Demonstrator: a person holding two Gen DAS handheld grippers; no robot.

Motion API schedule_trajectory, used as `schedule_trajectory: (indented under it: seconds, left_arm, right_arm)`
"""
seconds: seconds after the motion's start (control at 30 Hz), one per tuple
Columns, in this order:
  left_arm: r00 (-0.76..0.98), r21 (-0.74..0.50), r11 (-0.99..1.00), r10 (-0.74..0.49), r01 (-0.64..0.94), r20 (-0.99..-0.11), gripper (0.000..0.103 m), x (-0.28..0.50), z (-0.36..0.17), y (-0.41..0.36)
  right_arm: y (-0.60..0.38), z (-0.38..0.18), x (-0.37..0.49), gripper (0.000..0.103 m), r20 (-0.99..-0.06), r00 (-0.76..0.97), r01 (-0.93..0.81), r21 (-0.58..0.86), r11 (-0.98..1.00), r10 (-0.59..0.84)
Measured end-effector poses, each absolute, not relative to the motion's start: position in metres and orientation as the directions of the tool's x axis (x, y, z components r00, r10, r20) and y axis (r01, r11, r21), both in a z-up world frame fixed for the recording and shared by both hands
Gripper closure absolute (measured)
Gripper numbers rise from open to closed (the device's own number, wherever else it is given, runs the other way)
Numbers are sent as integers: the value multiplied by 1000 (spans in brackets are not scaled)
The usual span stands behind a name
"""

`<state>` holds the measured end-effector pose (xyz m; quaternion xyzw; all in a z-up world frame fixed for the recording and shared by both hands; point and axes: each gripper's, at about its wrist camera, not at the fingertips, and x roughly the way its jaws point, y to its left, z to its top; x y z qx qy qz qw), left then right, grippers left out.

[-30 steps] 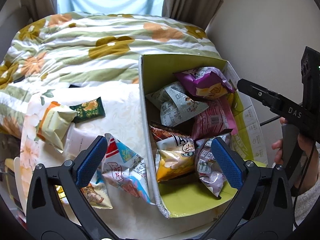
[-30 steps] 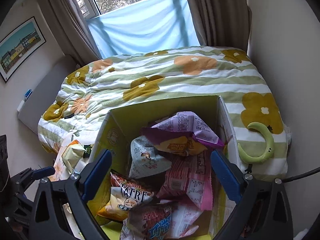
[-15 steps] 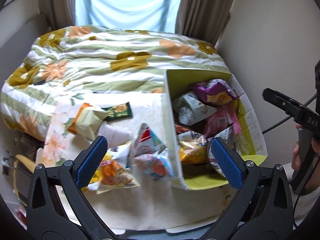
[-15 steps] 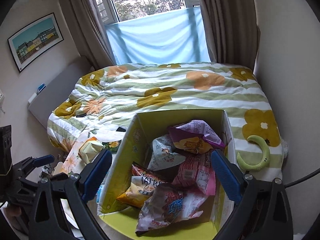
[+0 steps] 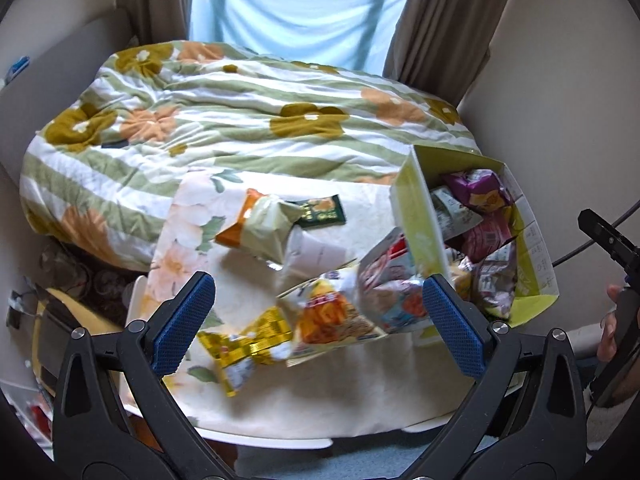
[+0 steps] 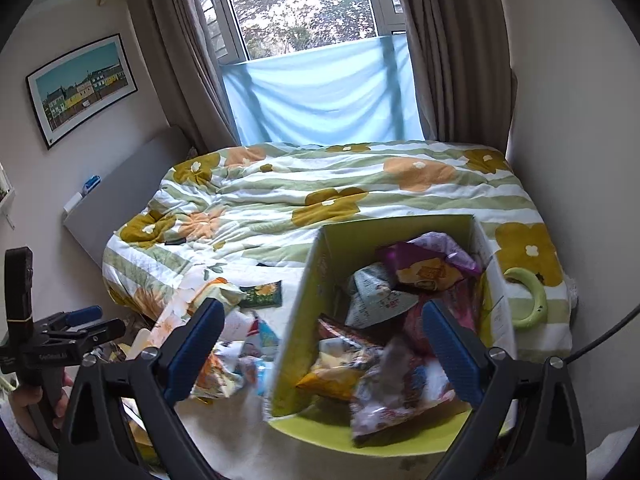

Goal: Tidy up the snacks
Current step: 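Withdraw both tools from the box toward the remaining snacks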

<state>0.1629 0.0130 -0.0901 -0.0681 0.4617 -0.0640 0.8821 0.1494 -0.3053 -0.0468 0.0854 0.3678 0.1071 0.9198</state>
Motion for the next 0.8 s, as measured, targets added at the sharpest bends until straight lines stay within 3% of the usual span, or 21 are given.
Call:
schedule_trajectory:
  seconds: [0.43,0.8]
  left_arm:
    - [466,-204,961,-270,188,-842,1,165,-122,112]
    - [296,-231,865,-385,445,-874,1,173,-182,113]
  right_arm:
    - [-208,-81,128,5,-726,658,2,266,964,199]
    - [-147,-136,121,5,-780,605,147,305,941,159]
